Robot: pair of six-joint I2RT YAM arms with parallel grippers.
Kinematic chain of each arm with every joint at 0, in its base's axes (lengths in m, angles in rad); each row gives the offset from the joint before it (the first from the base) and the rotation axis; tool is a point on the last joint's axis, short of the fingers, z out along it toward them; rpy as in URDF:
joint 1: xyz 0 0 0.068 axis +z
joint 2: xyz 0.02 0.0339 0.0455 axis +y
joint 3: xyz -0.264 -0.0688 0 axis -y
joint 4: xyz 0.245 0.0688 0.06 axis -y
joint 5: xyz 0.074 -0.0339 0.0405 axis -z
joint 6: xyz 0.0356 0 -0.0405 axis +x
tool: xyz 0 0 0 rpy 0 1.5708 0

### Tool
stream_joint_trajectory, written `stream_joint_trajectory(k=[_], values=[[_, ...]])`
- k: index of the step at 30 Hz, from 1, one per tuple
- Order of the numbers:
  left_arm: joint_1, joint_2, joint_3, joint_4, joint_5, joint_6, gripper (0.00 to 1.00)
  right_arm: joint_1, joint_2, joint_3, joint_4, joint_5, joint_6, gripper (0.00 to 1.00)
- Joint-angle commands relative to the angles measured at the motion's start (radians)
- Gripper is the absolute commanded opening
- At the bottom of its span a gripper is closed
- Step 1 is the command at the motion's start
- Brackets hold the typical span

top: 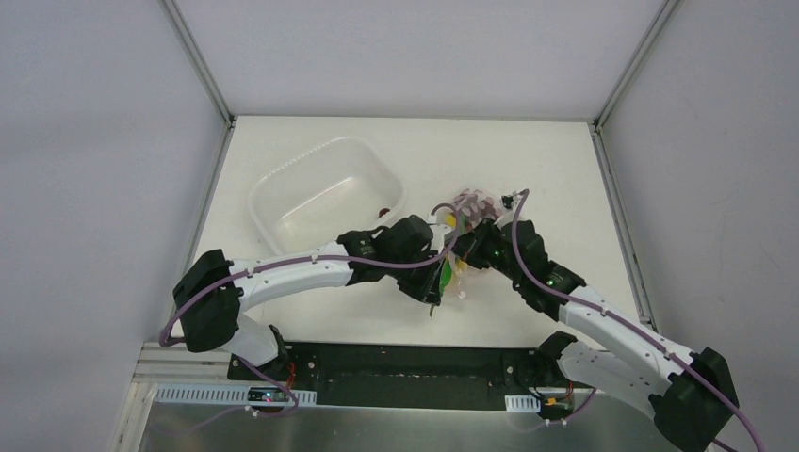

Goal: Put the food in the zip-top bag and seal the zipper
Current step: Place the fake vegetable in the zipper food storage bag.

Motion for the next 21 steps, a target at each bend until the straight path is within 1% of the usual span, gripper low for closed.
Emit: stream_joint_trajectory(k=[1,4,7,13,17,21], values=[[0.022,0.037,0.104,-0.192,0.074,0.187,0.0,-0.004,-0.125,-0.019,0.032,-0.049,-0.048,0.0],[0.054,0.048,0.144,-0.223,0.059,0.178,0.0,-0.004,-0.184,-0.019,0.021,-0.052,-0.041,0.0],[0.085,0.048,0.156,-0.151,0.064,0.116,0.0,-0.004,-0.208,-0.008,0.006,-0.06,-0.037,0.0],[0.09,0.078,0.213,-0.08,0.053,0.045,0.0,-0.004,-0.19,0.017,-0.005,-0.097,-0.006,0.0],[0.09,0.093,0.218,-0.016,0.045,-0.042,0.01,-0.004,-0.178,0.022,0.026,-0.107,0.016,0.0],[0.09,0.093,0.192,0.034,-0.029,-0.11,0.04,-0.004,-0.177,0.014,0.067,-0.099,0.043,0.0]])
